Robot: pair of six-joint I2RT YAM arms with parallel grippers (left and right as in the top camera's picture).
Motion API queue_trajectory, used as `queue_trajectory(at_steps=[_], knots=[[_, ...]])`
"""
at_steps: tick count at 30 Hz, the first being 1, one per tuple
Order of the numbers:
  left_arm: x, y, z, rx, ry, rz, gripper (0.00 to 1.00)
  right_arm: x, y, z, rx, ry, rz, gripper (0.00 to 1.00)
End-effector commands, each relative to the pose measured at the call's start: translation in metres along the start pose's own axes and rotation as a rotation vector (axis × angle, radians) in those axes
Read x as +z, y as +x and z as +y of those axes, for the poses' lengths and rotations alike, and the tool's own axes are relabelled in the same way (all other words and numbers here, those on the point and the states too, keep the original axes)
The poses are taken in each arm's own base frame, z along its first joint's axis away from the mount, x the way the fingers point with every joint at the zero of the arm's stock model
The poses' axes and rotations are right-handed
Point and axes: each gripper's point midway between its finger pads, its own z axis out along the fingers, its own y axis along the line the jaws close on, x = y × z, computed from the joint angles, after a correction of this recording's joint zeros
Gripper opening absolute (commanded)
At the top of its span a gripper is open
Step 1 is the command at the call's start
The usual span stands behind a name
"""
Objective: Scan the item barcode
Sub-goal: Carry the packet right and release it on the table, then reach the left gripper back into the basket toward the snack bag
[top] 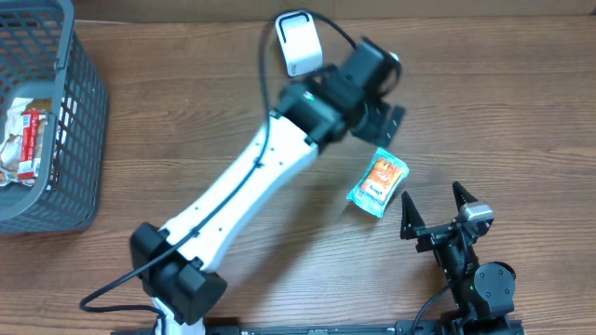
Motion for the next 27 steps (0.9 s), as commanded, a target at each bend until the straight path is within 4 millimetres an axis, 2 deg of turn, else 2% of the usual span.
queue_trajectory(at_steps=[1,6,8,11,15,20,23,27], knots=[[-0.038,-0.032,0.046,0.015,-0.079,-0.090,1.00,0.000,0.002,-0.003,-0.006,0.012,-0.001,1.00],[-0.071,-0.043,0.132,-0.065,-0.200,-0.108,1.00,0.000,0.002,-0.003,-0.006,0.012,-0.002,1.00],[-0.088,-0.041,0.169,-0.120,-0.254,-0.106,1.00,0.000,0.002,-0.003,-0.006,0.012,-0.001,1.00],[-0.122,-0.029,0.236,-0.237,-0.354,-0.102,1.00,0.000,0.002,-0.003,-0.006,0.012,-0.001,1.00],[-0.176,-0.006,0.323,-0.347,-0.500,-0.122,1.00,0.000,0.002,-0.003,-0.006,0.012,-0.001,1.00],[-0.232,0.038,0.406,-0.473,-0.658,-0.126,1.00,0.000,0.002,-0.003,-0.006,0.011,-0.001,1.00],[-0.258,0.069,0.441,-0.521,-0.732,-0.102,1.00,0.000,0.002,-0.003,-0.006,0.012,-0.001,1.00],[-0.288,0.104,0.474,-0.579,-0.808,-0.084,1.00,0.000,0.002,-0.003,-0.006,0.012,-0.001,1.00]])
